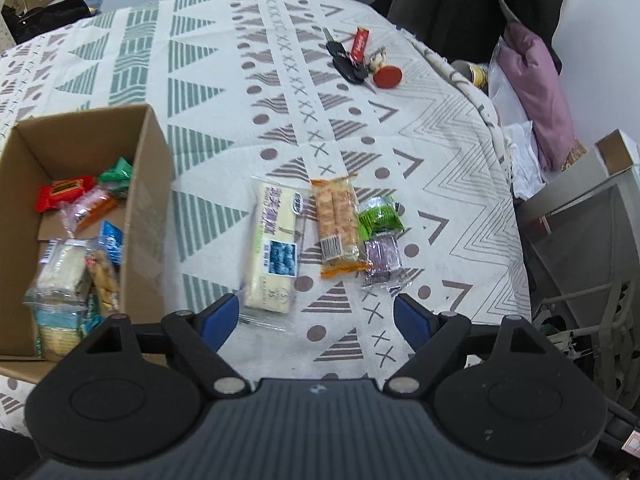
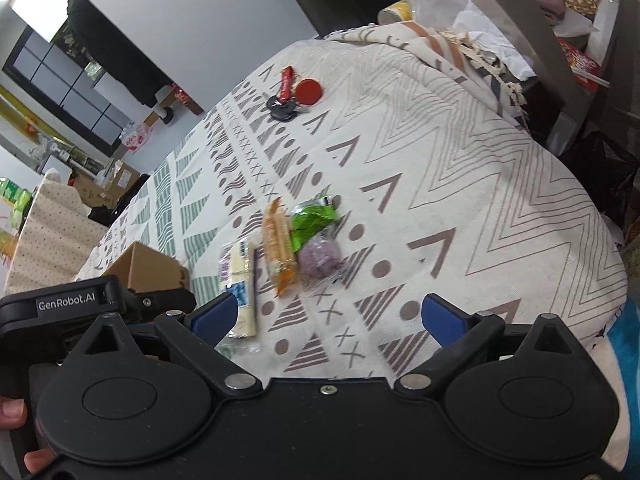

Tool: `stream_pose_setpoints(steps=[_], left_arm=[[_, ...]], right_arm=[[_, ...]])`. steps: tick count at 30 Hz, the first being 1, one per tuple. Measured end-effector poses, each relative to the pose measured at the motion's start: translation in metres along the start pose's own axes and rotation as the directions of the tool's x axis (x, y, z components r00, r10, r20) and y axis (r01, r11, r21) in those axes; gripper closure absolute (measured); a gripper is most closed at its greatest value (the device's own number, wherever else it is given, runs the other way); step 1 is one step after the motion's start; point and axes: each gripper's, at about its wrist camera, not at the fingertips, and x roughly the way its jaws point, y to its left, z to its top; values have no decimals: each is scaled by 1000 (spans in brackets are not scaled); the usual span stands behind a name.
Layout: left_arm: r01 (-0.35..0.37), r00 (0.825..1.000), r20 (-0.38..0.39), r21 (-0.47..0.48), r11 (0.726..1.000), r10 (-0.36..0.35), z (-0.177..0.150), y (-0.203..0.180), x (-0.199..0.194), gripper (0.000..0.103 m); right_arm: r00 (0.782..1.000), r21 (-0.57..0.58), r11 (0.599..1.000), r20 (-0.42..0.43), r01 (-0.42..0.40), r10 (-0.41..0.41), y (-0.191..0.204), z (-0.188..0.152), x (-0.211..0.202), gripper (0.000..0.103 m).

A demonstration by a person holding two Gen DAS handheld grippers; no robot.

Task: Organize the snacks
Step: 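Move both open tools back over the remaining snacks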

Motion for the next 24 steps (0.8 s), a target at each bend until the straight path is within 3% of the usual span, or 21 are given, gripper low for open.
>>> stream_pose_setpoints(steps=[10, 24], left_arm=[[-6, 1000, -17, -4, 1000, 6, 7, -7, 32, 20], [-124, 991, -52, -4, 992, 124, 25, 16, 85, 28]], right_arm=[[999, 47, 999, -36, 9, -7, -27, 6, 25, 19], [994, 14, 1000, -107, -15, 16, -10, 29, 84, 27]])
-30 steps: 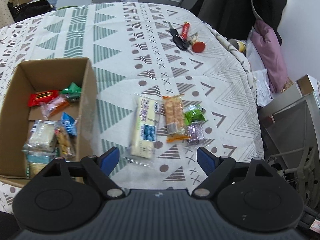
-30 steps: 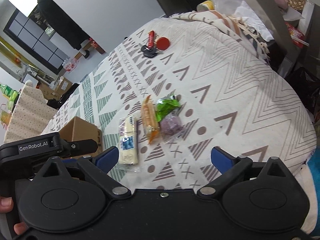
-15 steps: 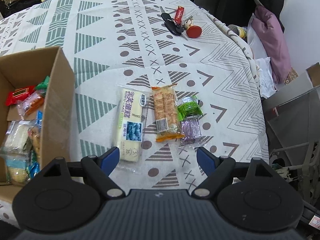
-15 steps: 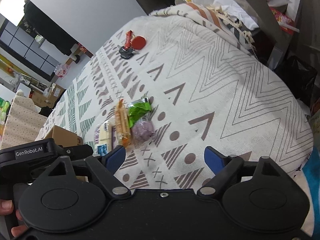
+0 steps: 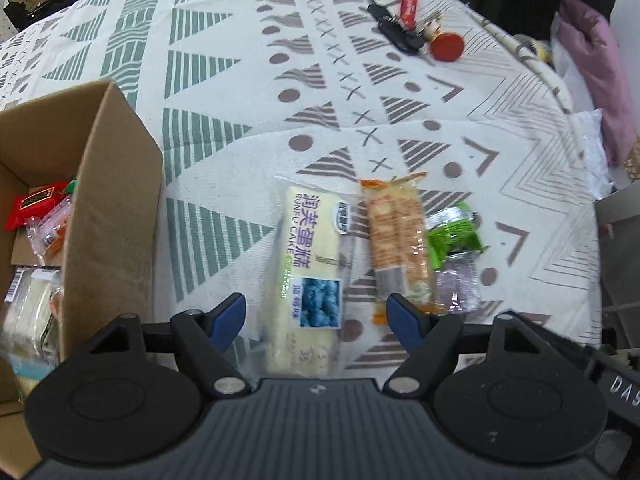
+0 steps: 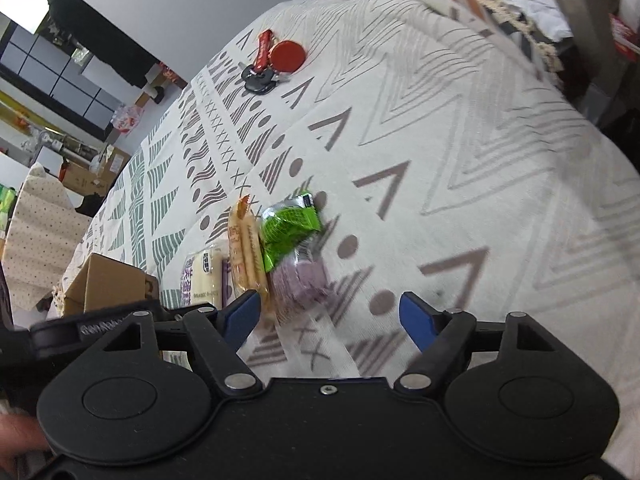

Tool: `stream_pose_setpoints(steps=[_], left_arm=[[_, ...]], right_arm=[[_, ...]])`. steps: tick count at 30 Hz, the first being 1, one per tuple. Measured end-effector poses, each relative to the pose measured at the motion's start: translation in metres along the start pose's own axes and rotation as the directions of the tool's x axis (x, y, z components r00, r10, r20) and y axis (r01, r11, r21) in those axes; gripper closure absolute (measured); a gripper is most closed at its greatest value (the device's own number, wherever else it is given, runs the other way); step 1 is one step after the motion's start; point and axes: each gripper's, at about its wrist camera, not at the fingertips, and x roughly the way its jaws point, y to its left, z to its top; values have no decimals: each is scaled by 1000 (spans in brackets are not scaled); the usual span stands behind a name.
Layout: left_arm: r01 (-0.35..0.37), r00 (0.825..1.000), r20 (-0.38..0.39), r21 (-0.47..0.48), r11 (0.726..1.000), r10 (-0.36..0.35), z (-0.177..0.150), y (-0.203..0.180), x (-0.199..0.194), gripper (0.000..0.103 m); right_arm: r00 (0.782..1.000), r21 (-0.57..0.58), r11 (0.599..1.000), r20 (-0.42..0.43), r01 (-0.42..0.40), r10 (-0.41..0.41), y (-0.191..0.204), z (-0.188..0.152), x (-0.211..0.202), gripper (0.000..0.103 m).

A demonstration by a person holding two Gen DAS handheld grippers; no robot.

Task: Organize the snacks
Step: 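Move both open tools back over the remaining snacks, then grasp the white cake pack with the left tool while the right tool grasps the purple packet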

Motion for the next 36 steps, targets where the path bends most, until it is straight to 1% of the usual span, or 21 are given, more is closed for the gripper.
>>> stream_pose_setpoints(steps=[3, 5, 8, 13, 17, 18, 19, 21, 24, 36], left_arm=[[-11, 1000, -22, -3, 1000, 11, 2, 4, 11, 38], [-2, 999, -49, -18, 1000, 2, 2, 8, 19, 55], [-9, 999, -51, -17, 1000, 8, 3, 10, 23, 60], [11, 998, -54, -26, 1000, -12, 7, 16, 21, 70], [13, 999, -50, -31, 999, -14, 6, 19, 14, 72], [13, 999, -50, -35, 999, -15, 6, 19, 14, 72], [14, 999, -50, -40, 999, -16, 6, 20, 13, 72], [15, 999, -49, -46, 999, -17, 5, 21, 11, 72], [19, 999, -40, -49, 999, -21, 2, 22, 3, 72], [59, 998, 22, -40, 997, -58, -11, 15, -36, 73]], right_arm=[[1000, -12, 1000, -22, 21, -21, 4, 5, 13, 30], [999, -15, 999, -30, 31, -32, 4, 8, 20, 33], [999, -19, 999, -28, 36, -37, 6, 11, 25, 33], [999, -37, 999, -24, 33, -34, 13, 17, 31, 33], [999, -65, 998, -27, 18, -20, 26, 17, 37, 34], [999, -80, 997, -30, 16, -18, 29, 15, 38, 40], [999, -97, 995, -37, 14, -18, 32, 13, 41, 52], [998, -122, 992, -57, 31, -39, 36, 11, 45, 70], [997, -126, 992, -73, 12, -22, 36, 8, 40, 73], [1000, -61, 998, -13, -1, 0, 25, -13, -11, 75]])
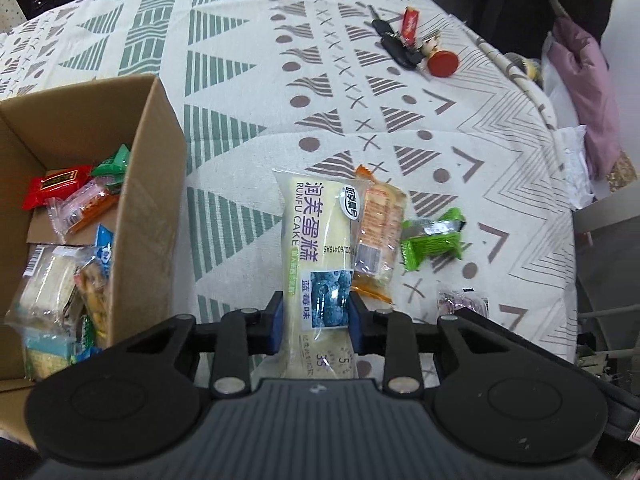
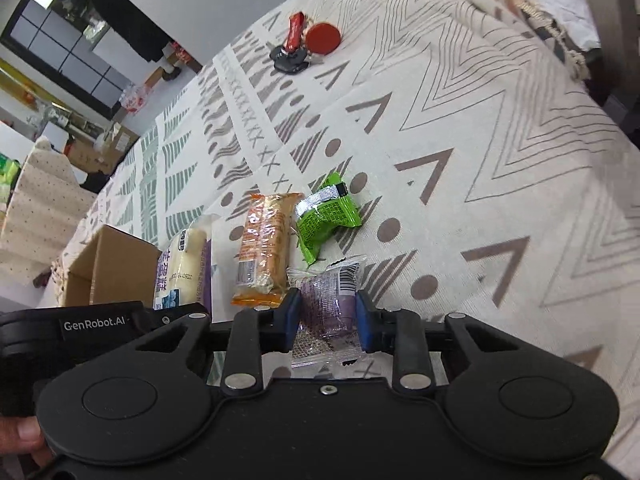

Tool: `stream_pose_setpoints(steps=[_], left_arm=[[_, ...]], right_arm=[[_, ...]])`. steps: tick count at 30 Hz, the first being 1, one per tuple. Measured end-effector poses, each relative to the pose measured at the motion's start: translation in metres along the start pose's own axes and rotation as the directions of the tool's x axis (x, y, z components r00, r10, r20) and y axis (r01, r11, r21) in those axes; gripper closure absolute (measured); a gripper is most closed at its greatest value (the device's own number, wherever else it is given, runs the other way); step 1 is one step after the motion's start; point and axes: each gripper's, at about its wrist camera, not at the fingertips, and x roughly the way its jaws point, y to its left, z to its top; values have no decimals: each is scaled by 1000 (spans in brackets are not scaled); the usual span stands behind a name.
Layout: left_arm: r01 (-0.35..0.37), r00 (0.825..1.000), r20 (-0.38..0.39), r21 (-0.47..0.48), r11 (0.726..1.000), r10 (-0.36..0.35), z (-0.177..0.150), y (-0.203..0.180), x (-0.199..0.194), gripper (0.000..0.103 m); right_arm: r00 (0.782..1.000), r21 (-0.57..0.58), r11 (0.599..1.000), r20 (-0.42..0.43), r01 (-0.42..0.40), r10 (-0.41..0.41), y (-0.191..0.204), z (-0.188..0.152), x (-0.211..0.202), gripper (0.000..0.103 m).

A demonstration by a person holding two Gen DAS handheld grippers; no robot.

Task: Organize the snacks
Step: 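Grasp the white cake pack with the left tool while the right tool grasps the purple packet, then carry both held snacks into the cardboard box and open both tools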

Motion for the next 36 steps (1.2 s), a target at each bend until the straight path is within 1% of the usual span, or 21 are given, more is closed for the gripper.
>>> stream_pose_setpoints(steps=[11, 20, 28, 36], left_arm=[[23, 997, 69, 14, 1000, -24, -16, 3, -45, 73], [49, 994, 101, 19, 999, -51, -31, 10, -74, 72], [55, 990, 127, -7, 998, -54, -37, 31, -92, 72], [58, 987, 151, -34, 998, -52, -34, 55, -107, 72]], right_arm=[[997, -26, 999, 66, -25, 27, 26, -12, -36, 75], [994, -41, 999, 98, -33, 37, 43, -27, -57, 75], [992, -63, 997, 117, -41, 49, 62, -36, -66, 75], [990, -91, 994, 122, -64, 74, 90, -38, -66, 75]])
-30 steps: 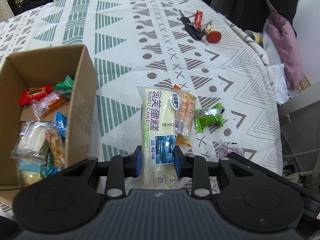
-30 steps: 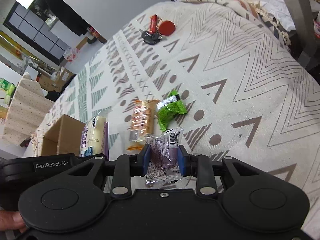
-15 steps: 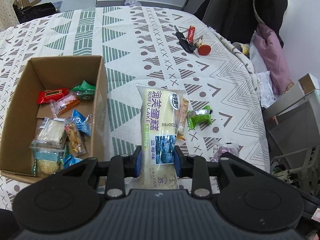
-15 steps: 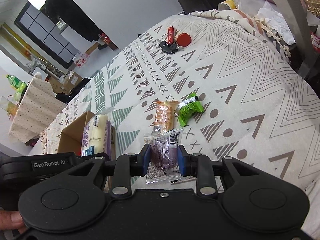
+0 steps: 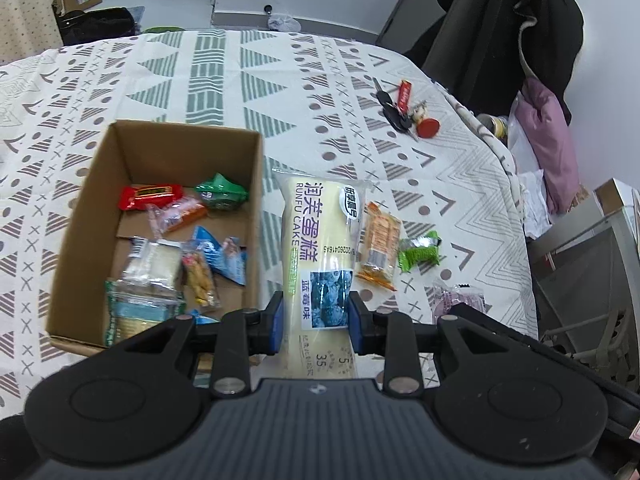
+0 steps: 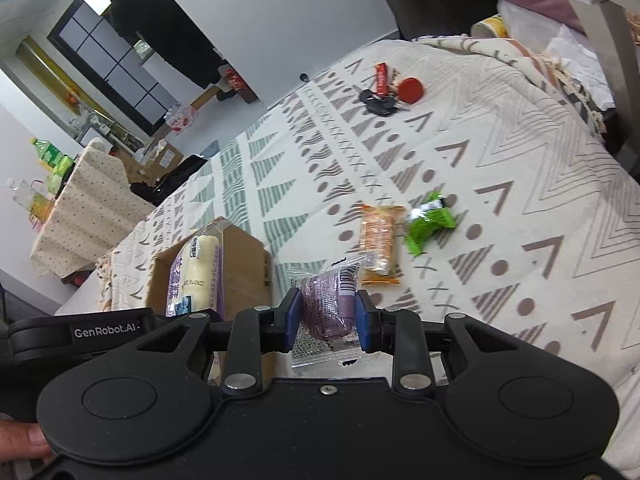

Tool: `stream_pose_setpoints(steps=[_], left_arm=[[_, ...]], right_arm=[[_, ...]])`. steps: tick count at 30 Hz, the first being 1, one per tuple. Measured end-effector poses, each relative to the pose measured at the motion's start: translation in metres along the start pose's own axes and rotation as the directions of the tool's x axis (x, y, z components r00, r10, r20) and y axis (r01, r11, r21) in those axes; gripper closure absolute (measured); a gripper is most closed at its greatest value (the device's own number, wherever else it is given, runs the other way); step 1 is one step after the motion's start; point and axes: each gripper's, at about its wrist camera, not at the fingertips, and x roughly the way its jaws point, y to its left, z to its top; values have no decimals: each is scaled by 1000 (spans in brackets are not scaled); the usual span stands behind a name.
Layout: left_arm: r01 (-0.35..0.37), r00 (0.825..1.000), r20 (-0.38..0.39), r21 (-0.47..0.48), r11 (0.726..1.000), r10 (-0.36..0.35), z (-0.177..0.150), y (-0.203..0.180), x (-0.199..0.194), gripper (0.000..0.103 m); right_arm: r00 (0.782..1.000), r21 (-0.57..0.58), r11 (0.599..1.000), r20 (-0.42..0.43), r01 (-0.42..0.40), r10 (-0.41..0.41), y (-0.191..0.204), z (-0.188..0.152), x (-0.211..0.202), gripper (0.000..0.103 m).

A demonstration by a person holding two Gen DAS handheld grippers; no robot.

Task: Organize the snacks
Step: 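Carry both held snacks into the cardboard box and open both tools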

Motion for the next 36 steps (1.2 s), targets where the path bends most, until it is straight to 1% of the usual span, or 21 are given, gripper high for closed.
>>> stream_pose_setpoints(steps=[7, 15, 16, 17, 20, 27, 29, 32, 34, 35, 36], left_arm=[[-10, 1000, 10, -38, 999, 11, 7, 30, -8, 72], [-41, 999, 21, -82, 996, 43, 19, 69, -16, 74], [-44, 999, 25, -85, 995, 46, 20, 74, -17, 79], [-44, 999, 25, -89, 995, 47, 23, 79, -18, 82], [-49, 998, 27, -105, 993, 52, 28, 91, -19, 86], [-68, 997, 11, -135, 989, 70, 31, 111, -17, 85], [-79, 997, 7, -136, 987, 81, 32, 115, -17, 82], [-83, 997, -8, -149, 985, 83, 34, 122, -16, 80], [-91, 996, -22, -160, 983, 89, 34, 126, -15, 77], [-93, 996, -24, -162, 982, 91, 34, 127, -15, 72], [-95, 995, -25, -164, 982, 92, 33, 128, -15, 70]], right_arm=[[1000, -24, 1000, -13, -14, 14, 25, -1, 13, 75], [999, -45, 998, -33, -40, 39, 54, -3, 31, 75], [999, -47, 998, -35, -43, 41, 58, -3, 34, 75], [998, -51, 998, -37, -45, 43, 61, -3, 36, 75], [998, -63, 997, -45, -53, 50, 72, -3, 42, 75], [996, -79, 994, -61, -77, 72, 91, -2, 55, 75], [995, -84, 993, -67, -80, 75, 97, -2, 58, 75], [991, -95, 990, -92, -106, 97, 106, -1, 64, 74], [989, -99, 989, -111, -110, 99, 112, -2, 66, 68], [989, -105, 988, -111, -112, 100, 114, -3, 66, 63], [989, -108, 988, -106, -114, 102, 115, -3, 65, 51]])
